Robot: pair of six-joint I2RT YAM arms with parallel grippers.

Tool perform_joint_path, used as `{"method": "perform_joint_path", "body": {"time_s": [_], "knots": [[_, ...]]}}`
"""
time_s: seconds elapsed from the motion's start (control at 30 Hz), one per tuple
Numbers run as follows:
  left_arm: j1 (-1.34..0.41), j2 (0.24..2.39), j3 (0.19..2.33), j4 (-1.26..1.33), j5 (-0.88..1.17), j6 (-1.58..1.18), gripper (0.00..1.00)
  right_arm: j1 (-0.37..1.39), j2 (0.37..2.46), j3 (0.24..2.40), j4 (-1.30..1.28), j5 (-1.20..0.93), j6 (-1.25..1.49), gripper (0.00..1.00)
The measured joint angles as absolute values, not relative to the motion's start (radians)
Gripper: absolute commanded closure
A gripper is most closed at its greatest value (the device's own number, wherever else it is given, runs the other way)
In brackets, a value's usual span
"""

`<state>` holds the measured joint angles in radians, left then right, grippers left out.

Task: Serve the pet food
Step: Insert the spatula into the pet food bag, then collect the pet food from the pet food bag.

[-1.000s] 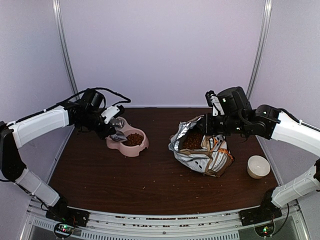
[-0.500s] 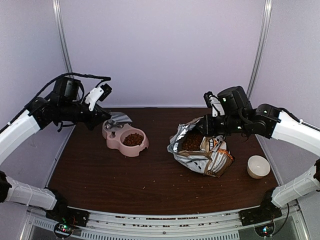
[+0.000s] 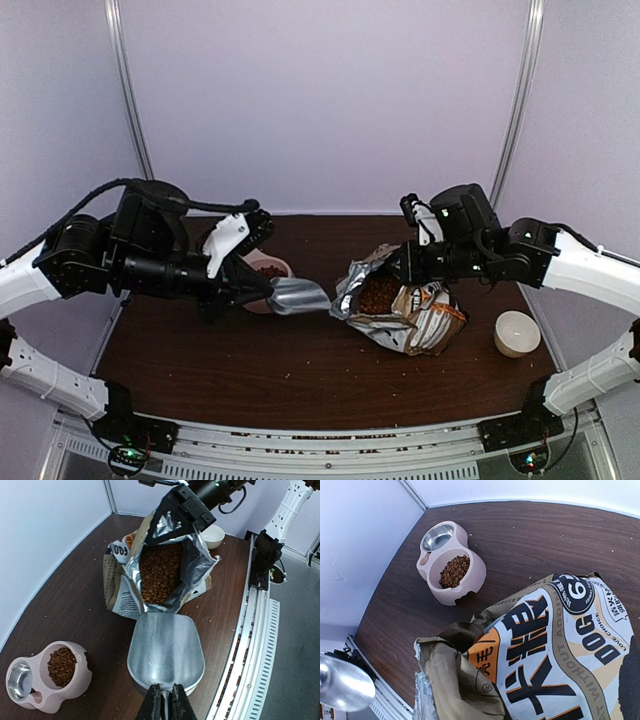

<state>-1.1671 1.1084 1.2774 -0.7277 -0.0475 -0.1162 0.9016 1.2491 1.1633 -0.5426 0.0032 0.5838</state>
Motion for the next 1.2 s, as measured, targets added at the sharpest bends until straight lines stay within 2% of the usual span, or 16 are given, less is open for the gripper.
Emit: {"method": "perform_joint_path", "body": {"time_s": [0.2, 0.5, 0.63, 0.97, 1.2], "knots": [[-1.272, 1.186, 1.279, -0.667, -0.1, -0.185, 1.0, 0.929, 1.243, 1.136, -0.518, 0.007, 0.599, 1.0], [-1.283, 1.319, 1.278, -0.506, -0.199, -0.219, 1.0, 0.946, 1.238, 1.124, -0.508, 0.013, 0.602, 1.0], [-1.282, 1.451, 1.347, -0.5, -0.247, -0.216, 1.0, 0.953, 1.238, 1.122, -0.506, 0.016, 0.602, 1.0], [-1.193, 1.705, 1.4, -0.445, -0.191, -0.292, 1.0, 0.971, 1.238, 1.113, -0.5, 0.021, 0.605, 1.0], [-1.147, 1.848, 1.42, -0.239, -0.128, -0.336, 1.0, 0.971, 1.229, 1.081, -0.463, 0.035, 0.618, 1.0]]}}
